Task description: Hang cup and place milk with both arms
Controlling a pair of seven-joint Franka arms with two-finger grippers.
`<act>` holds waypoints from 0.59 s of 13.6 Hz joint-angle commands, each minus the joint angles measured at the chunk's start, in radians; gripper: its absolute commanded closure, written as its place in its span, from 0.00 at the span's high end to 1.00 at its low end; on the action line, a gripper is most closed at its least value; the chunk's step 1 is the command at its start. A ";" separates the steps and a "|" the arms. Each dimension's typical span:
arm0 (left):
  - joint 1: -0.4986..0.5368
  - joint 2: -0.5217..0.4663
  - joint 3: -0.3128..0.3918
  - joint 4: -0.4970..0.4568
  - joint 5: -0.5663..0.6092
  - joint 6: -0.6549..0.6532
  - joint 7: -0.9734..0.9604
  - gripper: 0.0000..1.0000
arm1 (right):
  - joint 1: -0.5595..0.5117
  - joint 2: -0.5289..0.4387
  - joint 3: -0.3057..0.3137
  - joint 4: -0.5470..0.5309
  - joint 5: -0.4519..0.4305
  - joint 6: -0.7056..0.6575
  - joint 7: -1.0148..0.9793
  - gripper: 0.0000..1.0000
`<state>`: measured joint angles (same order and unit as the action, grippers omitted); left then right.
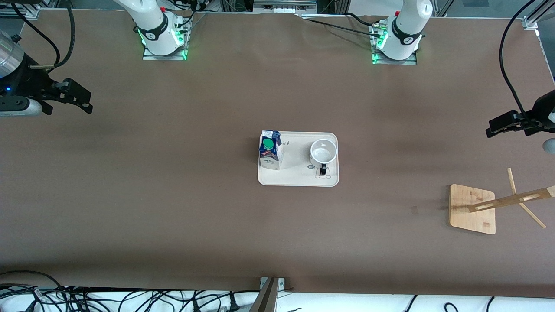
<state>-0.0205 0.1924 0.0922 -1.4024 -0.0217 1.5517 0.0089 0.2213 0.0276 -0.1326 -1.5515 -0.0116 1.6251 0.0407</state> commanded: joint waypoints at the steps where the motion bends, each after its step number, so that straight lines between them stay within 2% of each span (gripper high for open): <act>1: 0.001 0.007 -0.005 0.029 -0.020 -0.012 -0.001 1.00 | -0.003 -0.001 0.011 -0.004 -0.002 0.008 0.010 1.00; 7: -0.004 0.012 -0.003 0.029 -0.014 -0.002 -0.003 1.00 | -0.005 -0.001 0.010 0.018 -0.002 0.022 0.008 1.00; 8: -0.009 0.012 -0.003 0.029 -0.014 -0.001 -0.003 1.00 | -0.007 0.002 0.011 0.018 0.019 0.024 -0.002 1.00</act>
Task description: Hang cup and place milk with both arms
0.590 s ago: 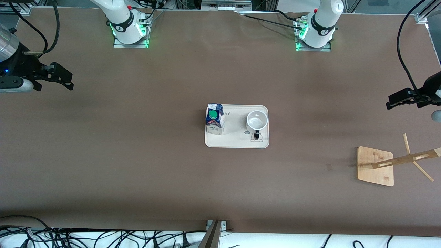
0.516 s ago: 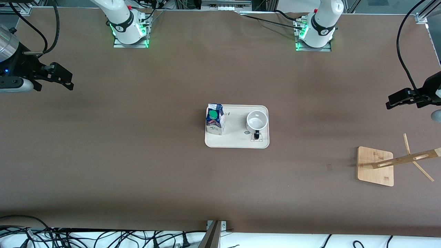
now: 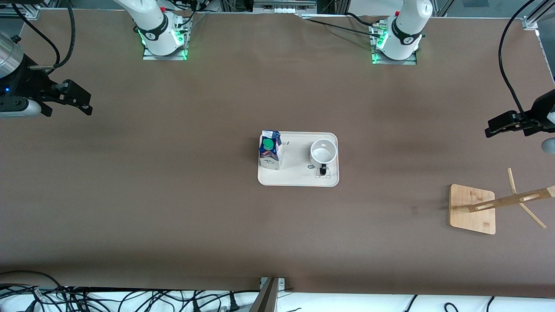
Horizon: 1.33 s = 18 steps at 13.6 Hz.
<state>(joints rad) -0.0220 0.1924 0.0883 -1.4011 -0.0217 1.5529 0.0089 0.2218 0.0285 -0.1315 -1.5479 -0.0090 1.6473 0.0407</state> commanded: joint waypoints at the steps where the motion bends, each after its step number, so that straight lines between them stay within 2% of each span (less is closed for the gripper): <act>1: -0.007 0.012 -0.001 0.028 -0.012 -0.002 -0.003 1.00 | -0.006 0.004 0.009 0.018 0.055 -0.001 -0.007 1.00; 3: -0.006 0.012 -0.001 0.027 -0.014 0.000 -0.003 1.00 | 0.005 0.008 0.016 0.011 0.064 -0.015 -0.012 1.00; 4: -0.007 0.007 -0.002 0.019 -0.011 -0.005 -0.001 1.00 | 0.025 0.042 0.020 -0.001 0.063 -0.029 -0.018 1.00; 5: -0.007 0.007 -0.004 0.022 -0.009 -0.010 0.006 1.00 | 0.059 0.071 0.020 0.003 0.061 -0.081 -0.019 1.00; 7: -0.009 0.009 -0.005 0.025 -0.009 -0.010 0.006 1.00 | 0.130 0.085 0.038 0.005 0.057 -0.087 0.005 1.00; 9: -0.009 0.010 -0.004 0.024 -0.014 -0.008 0.003 1.00 | 0.212 0.146 0.046 0.026 0.066 -0.038 0.176 1.00; 11: -0.010 0.012 -0.004 0.027 -0.018 -0.005 -0.001 1.00 | 0.292 0.229 0.061 0.067 0.069 0.046 0.333 1.00; 14: -0.036 0.016 -0.004 0.027 -0.004 -0.005 -0.001 1.00 | 0.384 0.388 0.067 0.165 0.171 0.164 0.551 1.00; 18: -0.061 0.032 -0.004 0.027 -0.006 -0.002 -0.003 1.00 | 0.496 0.611 0.070 0.343 0.170 0.293 0.755 1.00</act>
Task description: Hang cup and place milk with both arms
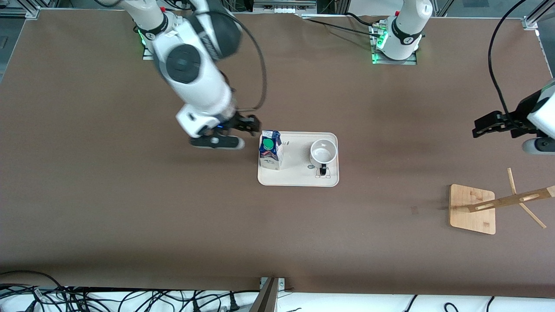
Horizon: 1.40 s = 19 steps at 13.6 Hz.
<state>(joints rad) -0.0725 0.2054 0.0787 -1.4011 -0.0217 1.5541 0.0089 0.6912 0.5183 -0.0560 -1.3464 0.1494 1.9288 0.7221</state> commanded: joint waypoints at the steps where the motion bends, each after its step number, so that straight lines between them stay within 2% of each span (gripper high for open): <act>1: -0.007 0.034 0.006 0.027 -0.018 -0.003 -0.003 1.00 | 0.045 0.153 -0.007 0.157 0.004 0.030 0.094 1.00; 6: -0.001 0.055 0.009 0.022 -0.007 -0.005 -0.004 1.00 | 0.067 0.177 -0.010 0.147 -0.028 0.048 0.109 1.00; 11: -0.001 0.058 0.007 0.027 -0.017 -0.006 0.009 1.00 | 0.071 0.170 -0.010 0.089 -0.053 0.041 0.114 1.00; 13: -0.012 0.058 0.006 0.027 -0.004 -0.014 0.000 1.00 | 0.082 0.172 -0.010 0.082 -0.053 0.041 0.128 0.96; 17: -0.013 0.060 0.006 0.022 -0.012 -0.019 -0.004 1.00 | 0.087 0.174 -0.010 0.063 -0.067 0.042 0.123 0.47; 19: -0.015 0.058 0.006 0.025 -0.008 -0.019 0.003 1.00 | 0.083 0.174 -0.010 0.061 -0.068 0.042 0.117 0.34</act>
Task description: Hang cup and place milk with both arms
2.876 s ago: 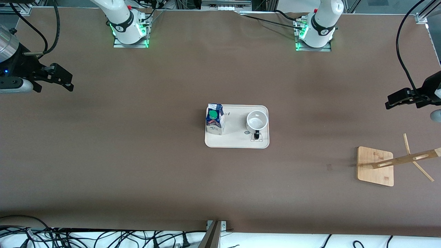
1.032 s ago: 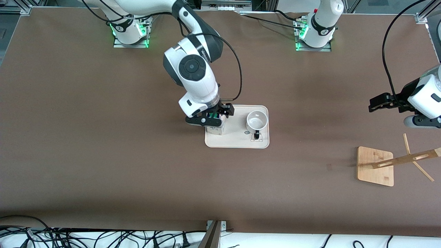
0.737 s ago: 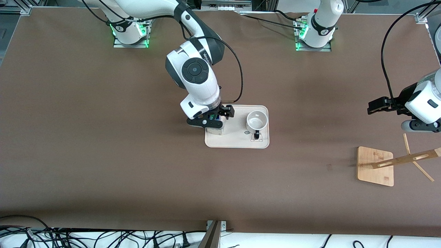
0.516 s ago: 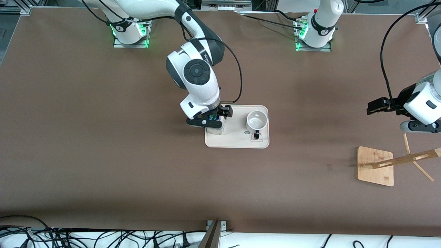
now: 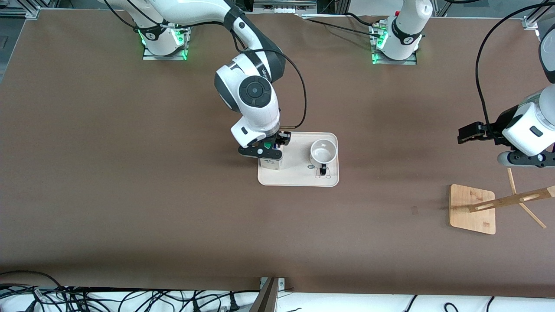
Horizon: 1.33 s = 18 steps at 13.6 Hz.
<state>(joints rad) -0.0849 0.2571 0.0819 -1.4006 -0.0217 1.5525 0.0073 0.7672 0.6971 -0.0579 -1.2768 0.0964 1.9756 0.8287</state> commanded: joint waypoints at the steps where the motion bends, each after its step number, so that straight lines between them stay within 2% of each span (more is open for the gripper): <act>1: -0.003 0.007 0.002 0.026 -0.015 -0.017 0.000 1.00 | 0.004 -0.008 -0.010 -0.009 -0.014 -0.006 -0.011 0.31; 3: -0.003 0.008 0.002 0.019 -0.020 -0.018 0.002 1.00 | -0.002 -0.025 -0.026 0.005 -0.011 -0.030 -0.049 0.30; 5: -0.003 0.007 0.002 0.011 -0.020 -0.037 0.002 1.00 | -0.035 -0.080 -0.039 0.036 0.003 -0.156 -0.123 0.30; 7: -0.016 0.007 0.001 0.011 -0.015 -0.040 0.000 1.00 | -0.124 -0.141 -0.034 0.047 0.009 -0.239 -0.254 0.30; 9: -0.054 0.016 0.001 0.005 -0.011 -0.038 -0.001 1.00 | -0.210 -0.185 -0.039 0.036 0.069 -0.306 -0.424 0.30; 13: -0.174 0.080 0.001 0.012 -0.015 0.006 -0.030 1.00 | -0.402 -0.243 -0.062 -0.064 0.109 -0.348 -0.750 0.30; 18: -0.298 0.198 0.001 0.017 -0.021 0.109 -0.055 1.00 | -0.522 -0.265 -0.065 -0.185 0.109 -0.322 -0.919 0.31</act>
<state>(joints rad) -0.3549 0.4044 0.0700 -1.4066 -0.0224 1.6314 -0.0403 0.2633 0.4795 -0.1320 -1.3914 0.1868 1.6329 -0.0481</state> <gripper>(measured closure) 0.000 0.683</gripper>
